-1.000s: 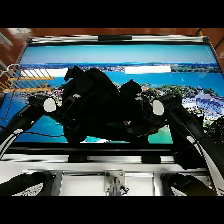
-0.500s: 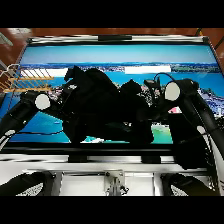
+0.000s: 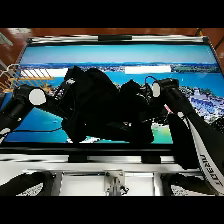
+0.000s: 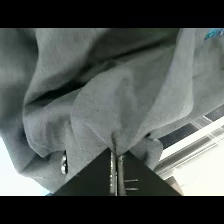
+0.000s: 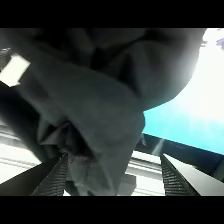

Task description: Fold the shirts.

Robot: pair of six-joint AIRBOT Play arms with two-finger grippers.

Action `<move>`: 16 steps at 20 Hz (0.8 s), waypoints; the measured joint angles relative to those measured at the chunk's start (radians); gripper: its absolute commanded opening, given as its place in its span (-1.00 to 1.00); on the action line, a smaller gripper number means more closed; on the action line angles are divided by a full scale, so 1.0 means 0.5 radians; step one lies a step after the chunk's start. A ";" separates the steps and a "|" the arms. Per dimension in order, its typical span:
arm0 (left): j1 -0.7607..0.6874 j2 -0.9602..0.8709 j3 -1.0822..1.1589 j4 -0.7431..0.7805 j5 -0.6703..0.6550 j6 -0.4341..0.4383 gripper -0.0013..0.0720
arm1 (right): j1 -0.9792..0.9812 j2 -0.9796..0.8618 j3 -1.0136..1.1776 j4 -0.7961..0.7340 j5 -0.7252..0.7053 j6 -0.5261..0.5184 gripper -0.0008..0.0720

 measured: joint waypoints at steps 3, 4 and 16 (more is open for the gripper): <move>0.000 -0.002 0.043 0.000 -0.008 -0.005 -0.83 | -0.015 -0.084 0.000 0.056 -0.020 -0.066 -0.82; 0.000 -0.002 0.050 0.000 -0.008 -0.011 -0.83 | -0.021 -0.108 0.001 0.086 -0.025 -0.081 -0.81; -0.001 -0.002 0.934 0.343 -0.020 -0.393 -0.83 | -0.025 0.330 0.740 -0.226 -0.127 -0.215 -0.81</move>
